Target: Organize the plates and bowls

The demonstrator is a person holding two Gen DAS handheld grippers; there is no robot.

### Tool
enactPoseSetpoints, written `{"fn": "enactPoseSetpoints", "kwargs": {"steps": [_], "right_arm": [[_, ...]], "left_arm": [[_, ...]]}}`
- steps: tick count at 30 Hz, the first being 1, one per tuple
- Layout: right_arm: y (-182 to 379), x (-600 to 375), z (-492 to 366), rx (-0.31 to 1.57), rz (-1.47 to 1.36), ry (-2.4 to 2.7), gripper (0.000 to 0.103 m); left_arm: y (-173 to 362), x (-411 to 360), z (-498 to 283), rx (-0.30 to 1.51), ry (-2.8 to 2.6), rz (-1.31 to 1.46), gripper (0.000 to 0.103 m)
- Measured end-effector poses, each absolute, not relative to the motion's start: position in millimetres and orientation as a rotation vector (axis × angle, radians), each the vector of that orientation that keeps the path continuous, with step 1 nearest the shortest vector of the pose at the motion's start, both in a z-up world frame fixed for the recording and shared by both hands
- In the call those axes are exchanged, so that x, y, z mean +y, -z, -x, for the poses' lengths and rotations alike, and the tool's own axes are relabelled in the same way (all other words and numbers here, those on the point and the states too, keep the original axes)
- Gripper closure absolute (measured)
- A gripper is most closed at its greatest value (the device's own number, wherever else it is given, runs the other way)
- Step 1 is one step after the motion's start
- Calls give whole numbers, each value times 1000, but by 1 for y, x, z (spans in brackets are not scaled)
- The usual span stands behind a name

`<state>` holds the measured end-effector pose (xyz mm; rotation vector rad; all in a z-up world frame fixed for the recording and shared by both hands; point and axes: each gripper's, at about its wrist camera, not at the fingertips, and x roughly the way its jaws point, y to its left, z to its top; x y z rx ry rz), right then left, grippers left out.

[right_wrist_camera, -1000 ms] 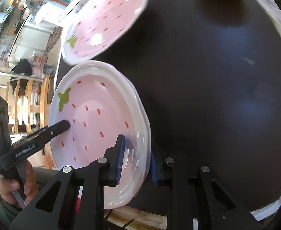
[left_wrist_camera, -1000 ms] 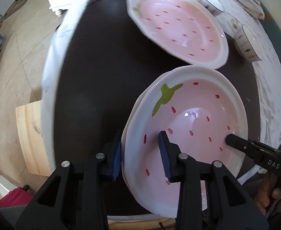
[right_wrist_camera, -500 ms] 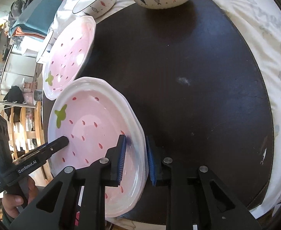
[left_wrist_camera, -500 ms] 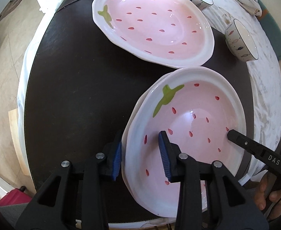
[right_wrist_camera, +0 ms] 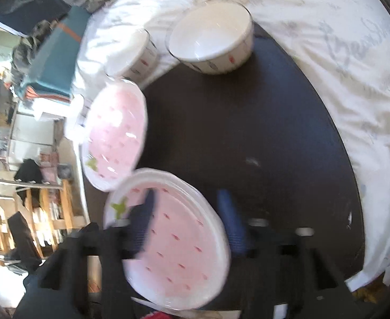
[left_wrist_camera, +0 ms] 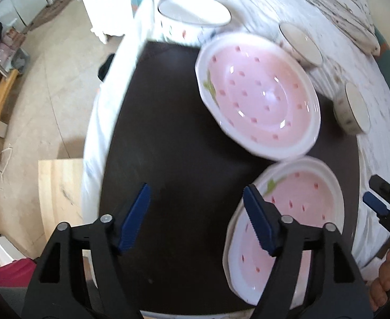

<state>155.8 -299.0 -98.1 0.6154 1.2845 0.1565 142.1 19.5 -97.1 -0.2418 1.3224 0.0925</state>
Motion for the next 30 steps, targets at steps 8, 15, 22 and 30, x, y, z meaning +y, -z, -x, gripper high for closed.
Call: {"fn": "enactPoseSetpoints", "kwargs": {"steps": [8,15,22,30], "right_arm": [[90,-298,-194,1254,-643,-236,36],[120,-292,-233,1294,-771,-289,36],[153,-259,-268,1369,-695,-316,38],[167,-232,-282,1402,-648,-358,58]], "left_arm": [[86,26,-175,1291,-79,280,33],[104,51,-218,1280,-94,392,33],[143,58,-251,1309,-63,459,35],[151,43,-272,1314,5,381,39]]}}
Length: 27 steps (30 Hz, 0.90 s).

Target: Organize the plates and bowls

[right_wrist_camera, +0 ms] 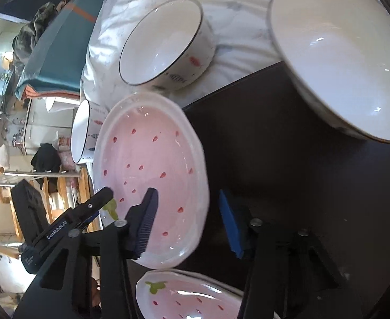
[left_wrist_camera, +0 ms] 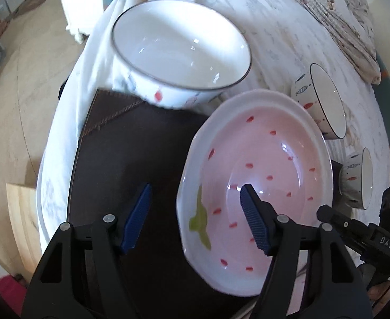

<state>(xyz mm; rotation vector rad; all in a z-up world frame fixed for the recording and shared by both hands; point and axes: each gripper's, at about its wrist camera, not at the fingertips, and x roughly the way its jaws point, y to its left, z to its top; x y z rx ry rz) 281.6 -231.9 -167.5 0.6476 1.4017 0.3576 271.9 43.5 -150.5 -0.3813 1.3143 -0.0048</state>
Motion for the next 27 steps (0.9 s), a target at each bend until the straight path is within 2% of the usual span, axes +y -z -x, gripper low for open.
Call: {"fn": "enactPoseSetpoints", "kwargs": {"steps": [1,2,3,8,11,13,15,18,27], "right_arm": [[171,-232,-282,1406,-666,-360,58],[174,-233,-282,1413,-698,-364,58],[179,-234,-283,1423,-733,-368,59],[182,-229,-286,1422,-712,-377,68],[180,-228,-285,1414,-690,-375,68],[178,-228,-283,1408,-663,-366,70],[175,-225,-282,1400,-602,-346,79],[173,-227,-279,1392,-585,-348,85],[139,-225,-274,1335,-532,-403,89]], "left_arm": [[150,43,-276,1307,16,390,40],[151,44,-280,1302,29,407,50],[152,44,-283,1306,32,411,54],[152,31,-290,1319,29,325,60],[152,26,-291,1320,13,300,61],[152,25,-291,1321,-4,281,67],[151,26,-290,1318,-9,279,72],[152,30,-288,1314,3,297,74],[153,43,-281,1310,11,386,77]]}}
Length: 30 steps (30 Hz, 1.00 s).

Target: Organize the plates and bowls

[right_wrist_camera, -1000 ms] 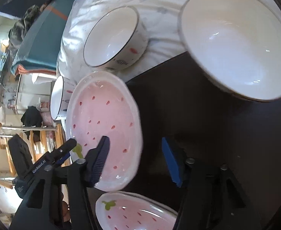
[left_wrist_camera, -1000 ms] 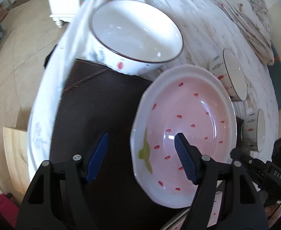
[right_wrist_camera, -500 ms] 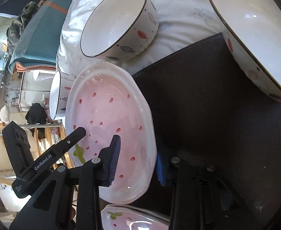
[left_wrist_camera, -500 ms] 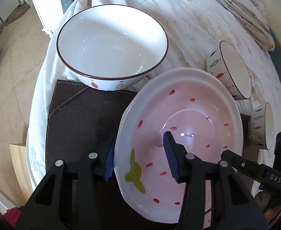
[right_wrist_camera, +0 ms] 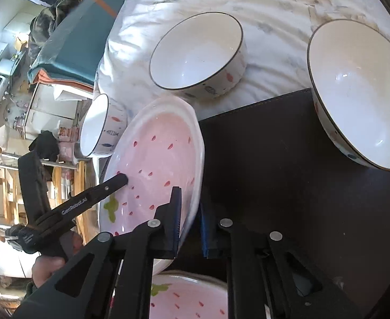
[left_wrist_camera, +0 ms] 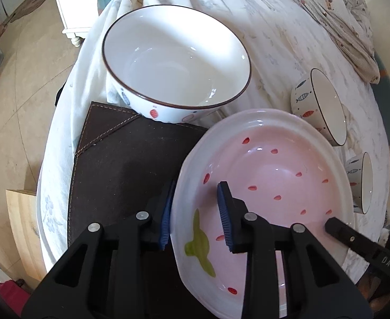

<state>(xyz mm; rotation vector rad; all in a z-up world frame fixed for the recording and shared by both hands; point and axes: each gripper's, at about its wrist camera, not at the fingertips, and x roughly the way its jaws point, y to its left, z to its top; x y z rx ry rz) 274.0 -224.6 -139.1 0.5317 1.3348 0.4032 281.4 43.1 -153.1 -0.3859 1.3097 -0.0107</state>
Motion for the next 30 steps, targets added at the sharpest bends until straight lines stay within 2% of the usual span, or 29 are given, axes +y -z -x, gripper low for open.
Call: {"fn": "enactPoseSetpoints", "kwargs": {"steps": [8,30], "right_arm": [[140,-224,-262,1334,-493,-412,89],[96,-254,-200,1257,-423,-397,89]], "left_arm": [[147,40,-273,1310,34,381,77],[103,-5,-205,1279,150,284,77]]}}
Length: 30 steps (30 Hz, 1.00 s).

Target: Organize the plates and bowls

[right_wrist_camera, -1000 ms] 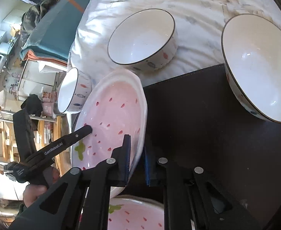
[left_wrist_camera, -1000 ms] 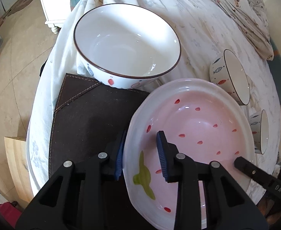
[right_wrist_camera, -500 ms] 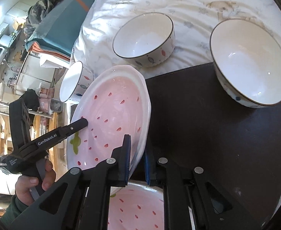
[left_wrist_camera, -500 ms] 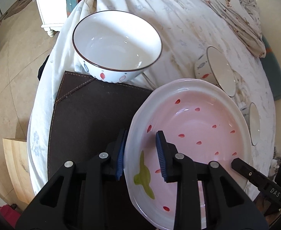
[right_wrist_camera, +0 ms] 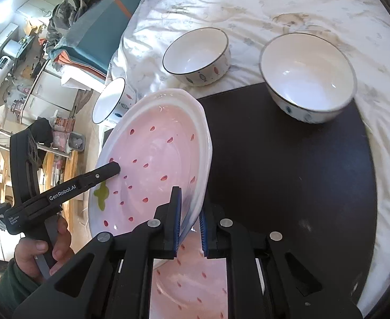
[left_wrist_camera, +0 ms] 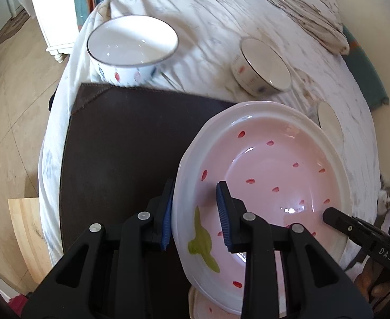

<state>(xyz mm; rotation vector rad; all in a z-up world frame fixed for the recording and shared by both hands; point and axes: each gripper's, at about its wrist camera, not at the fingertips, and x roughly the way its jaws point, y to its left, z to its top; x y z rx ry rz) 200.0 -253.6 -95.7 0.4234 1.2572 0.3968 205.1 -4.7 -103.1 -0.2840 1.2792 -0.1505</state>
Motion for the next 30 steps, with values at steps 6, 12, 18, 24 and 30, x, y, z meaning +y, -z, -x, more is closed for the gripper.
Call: {"fn": "enactPoseSetpoints", "kwargs": {"steps": [6,12,18,24,30], "right_arm": [[99,-266,-157,1276,-437,-378,89],[100,-275,-120,1278,-464,-372,89],[106,-286,-97,1297,-480,-348,89],[117,-288,-84,1322,-501,-333,88],[126,-284,-86,1357,-504,-332,86]], "left_arm": [[99,-17,-172,1290,166,239,77],[93,-26,-141,1288,175,229,77],[101,-39,-122,1314,189,193,77],[104,-46,-113,1313,182,155,77],[103,-49,-107,1299,154,118,77]]}}
